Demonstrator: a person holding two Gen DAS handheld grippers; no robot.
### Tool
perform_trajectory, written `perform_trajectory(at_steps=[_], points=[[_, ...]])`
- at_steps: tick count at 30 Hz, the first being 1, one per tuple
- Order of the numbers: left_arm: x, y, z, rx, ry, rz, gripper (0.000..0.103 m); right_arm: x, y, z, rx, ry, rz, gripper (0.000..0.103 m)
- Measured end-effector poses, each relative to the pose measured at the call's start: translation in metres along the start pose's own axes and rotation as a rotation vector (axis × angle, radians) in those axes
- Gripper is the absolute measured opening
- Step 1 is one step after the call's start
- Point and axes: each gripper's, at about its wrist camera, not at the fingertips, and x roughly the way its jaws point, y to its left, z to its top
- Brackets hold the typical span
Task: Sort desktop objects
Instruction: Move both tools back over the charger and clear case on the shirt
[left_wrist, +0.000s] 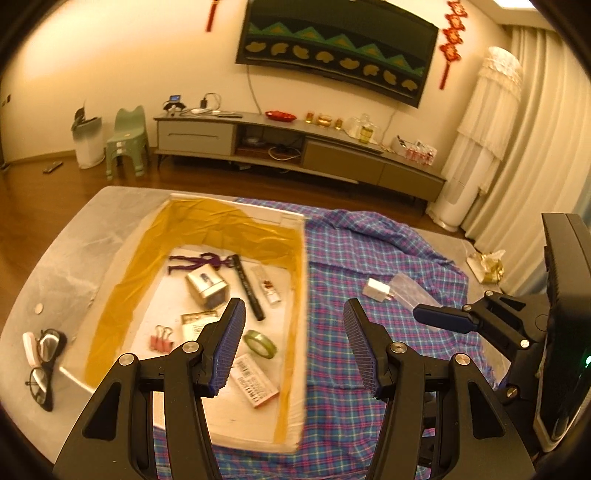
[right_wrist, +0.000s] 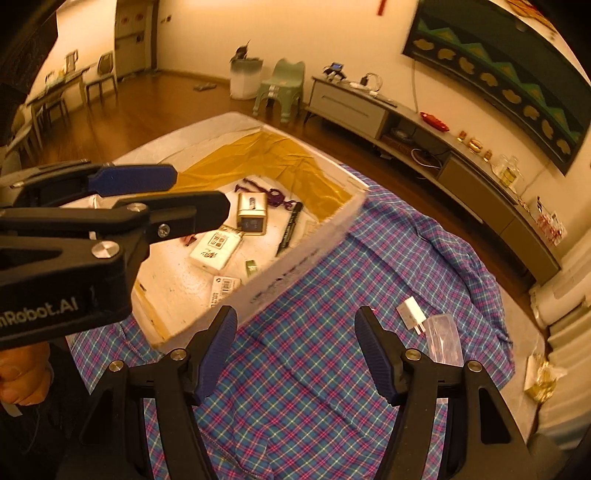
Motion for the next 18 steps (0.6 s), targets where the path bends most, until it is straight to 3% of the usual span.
perform_trajectory(at_steps=[8,18], points=[[0.031,-0.044,-0.01,0.079,0.053,-0.036,0.058,0.002,-0.077,-0.046,0.259,-0.076,0.027,0.067],[0.086,-0.093,-0.017,0.099,0.158,-0.099,0.058,0.044,-0.175,-0.11,0.462,-0.039,-0.061,0.07]])
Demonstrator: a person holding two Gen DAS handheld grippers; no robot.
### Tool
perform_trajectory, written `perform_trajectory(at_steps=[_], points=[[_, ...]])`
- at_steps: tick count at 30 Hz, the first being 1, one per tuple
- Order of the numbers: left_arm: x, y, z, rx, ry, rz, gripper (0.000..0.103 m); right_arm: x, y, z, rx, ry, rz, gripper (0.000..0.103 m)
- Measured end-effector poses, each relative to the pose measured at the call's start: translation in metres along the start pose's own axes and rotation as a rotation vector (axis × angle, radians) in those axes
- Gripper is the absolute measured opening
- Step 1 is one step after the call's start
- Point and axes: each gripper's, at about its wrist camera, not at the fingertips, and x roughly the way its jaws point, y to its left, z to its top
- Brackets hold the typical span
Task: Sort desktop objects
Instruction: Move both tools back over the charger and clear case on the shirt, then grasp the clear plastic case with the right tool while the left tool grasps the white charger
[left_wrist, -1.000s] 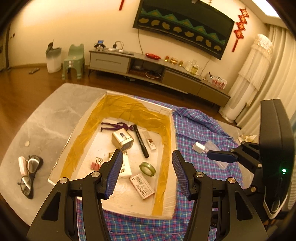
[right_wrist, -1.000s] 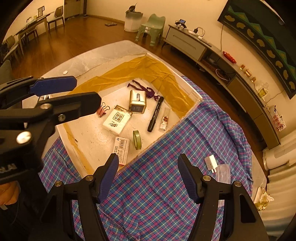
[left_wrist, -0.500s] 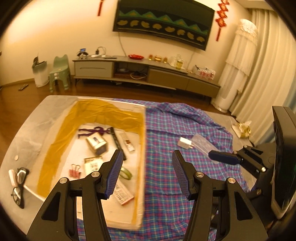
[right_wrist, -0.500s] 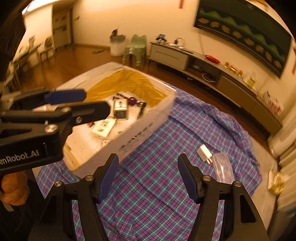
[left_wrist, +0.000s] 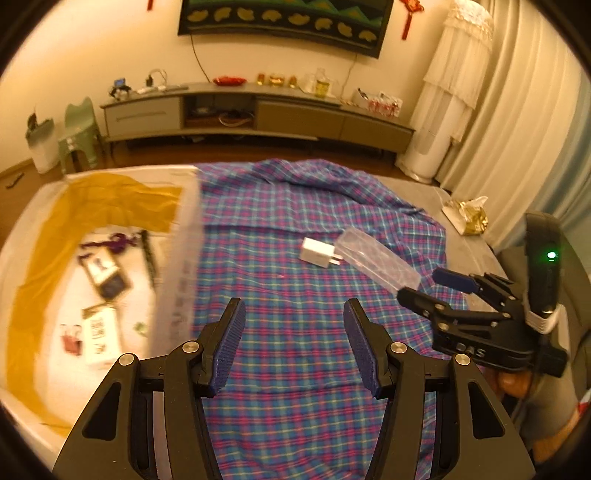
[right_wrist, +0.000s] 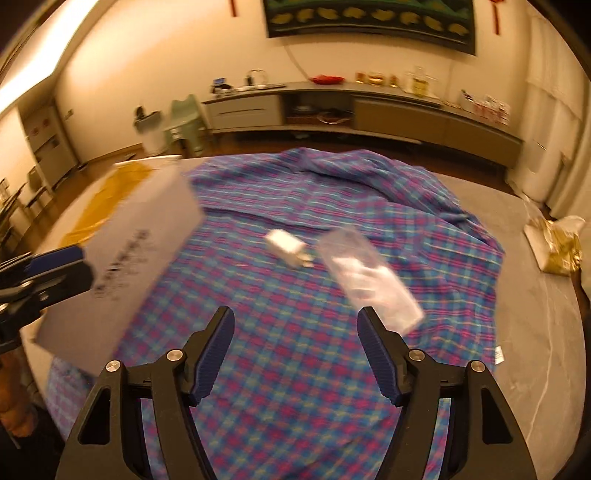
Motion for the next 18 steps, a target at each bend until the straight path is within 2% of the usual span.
perform_trajectory(at_steps=[2,4,7,13,18], points=[[0.016,-0.003,0.006,-0.047,0.036,-0.051,0.058,0.012,-0.011,0.002,-0.008,0.005,-0.027,0.072],[0.034,-0.003,0.014,-0.111,0.077,-0.116,0.058,0.025,-0.021,0.006,-0.026,0.0,-0.067,0.08],[0.067,-0.005,0.028,-0.198,0.139,-0.181,0.058,0.046,-0.034,0.014,-0.048,0.001,-0.102,0.08],[0.128,-0.006,0.047,-0.311,0.213,-0.18,0.058,0.084,-0.047,0.025,-0.116,0.032,-0.137,0.08],[0.168,-0.01,0.058,-0.361,0.257,-0.13,0.058,0.106,-0.052,0.025,-0.174,0.062,-0.152,0.081]])
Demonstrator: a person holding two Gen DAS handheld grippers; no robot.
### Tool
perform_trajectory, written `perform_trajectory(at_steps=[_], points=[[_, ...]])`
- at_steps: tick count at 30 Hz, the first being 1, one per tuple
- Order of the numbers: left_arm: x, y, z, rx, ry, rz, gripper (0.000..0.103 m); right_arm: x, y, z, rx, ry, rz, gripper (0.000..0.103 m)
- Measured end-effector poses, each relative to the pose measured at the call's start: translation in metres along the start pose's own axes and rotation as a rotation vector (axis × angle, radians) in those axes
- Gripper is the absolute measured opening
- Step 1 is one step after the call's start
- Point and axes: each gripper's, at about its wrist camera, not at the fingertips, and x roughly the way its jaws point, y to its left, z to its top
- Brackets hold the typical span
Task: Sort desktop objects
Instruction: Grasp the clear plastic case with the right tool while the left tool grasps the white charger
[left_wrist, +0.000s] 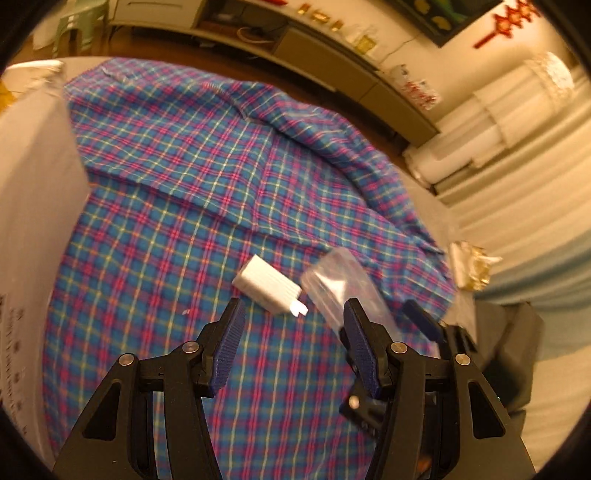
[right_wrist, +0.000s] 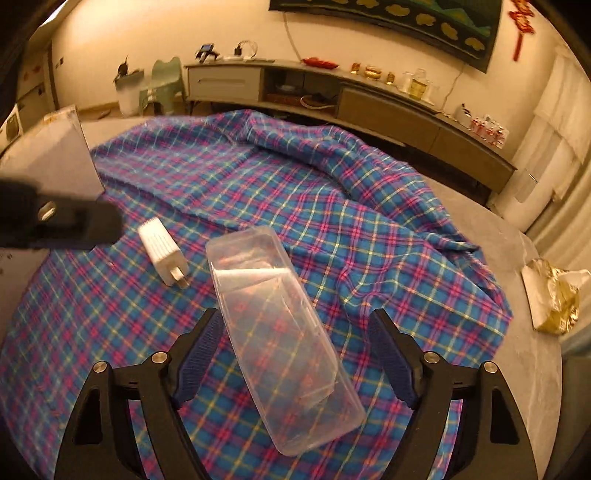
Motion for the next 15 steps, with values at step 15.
perform_trajectory(at_steps=[15], points=[[0.034,0.008,0.001,-0.051,0.031,0.073,0.032,0.005,-0.007,-0.015,0.074,0.05,0.164,0.052]])
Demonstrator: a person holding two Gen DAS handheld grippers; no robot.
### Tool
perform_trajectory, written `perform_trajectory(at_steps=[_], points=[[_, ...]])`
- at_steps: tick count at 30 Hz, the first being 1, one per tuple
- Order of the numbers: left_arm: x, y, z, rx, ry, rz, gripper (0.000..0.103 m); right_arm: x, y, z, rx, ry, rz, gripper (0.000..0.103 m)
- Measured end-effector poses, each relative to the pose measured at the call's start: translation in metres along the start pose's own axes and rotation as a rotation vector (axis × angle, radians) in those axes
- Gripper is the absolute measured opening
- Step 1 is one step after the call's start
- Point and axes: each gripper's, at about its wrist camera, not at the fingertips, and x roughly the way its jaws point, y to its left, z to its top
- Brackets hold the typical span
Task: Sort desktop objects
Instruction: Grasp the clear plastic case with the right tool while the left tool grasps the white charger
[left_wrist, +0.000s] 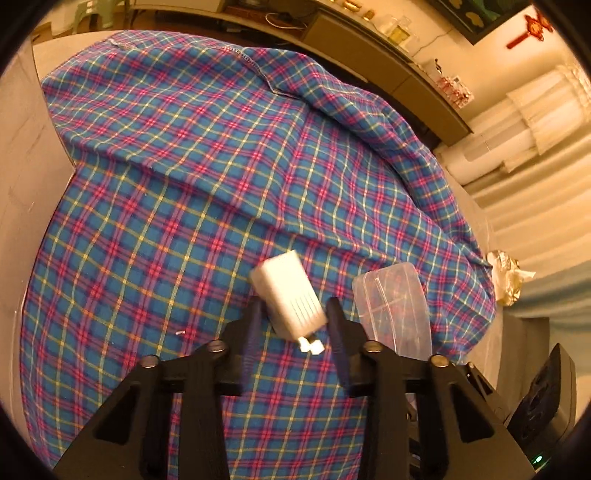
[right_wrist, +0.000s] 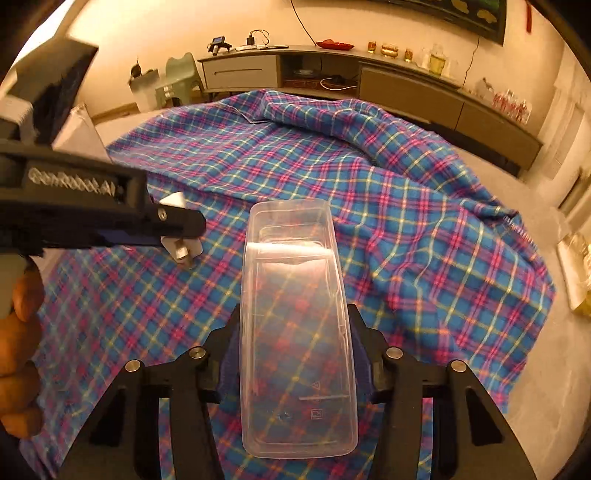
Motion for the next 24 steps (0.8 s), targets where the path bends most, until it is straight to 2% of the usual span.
perform_trajectory(at_steps=[3,8,14,24], points=[[-0.009,0.0,-0.005,0.028,-0.011,0.005,0.026,-0.007,-0.003,-0.003,0.046,-0.006,0.046,0.052],[-0.022,0.004,-0.012,0.048,-0.017,0.007,0.024,-0.019,-0.007,-0.006,0.104,-0.022,0.087,0.052],[-0.038,0.003,-0.025,0.094,-0.036,0.02,0.022,-0.039,0.001,-0.011,0.114,-0.049,0.113,0.052],[-0.085,-0.005,-0.062,0.185,-0.094,0.031,0.022,-0.07,0.018,-0.022,0.129,-0.085,0.137,0.052]])
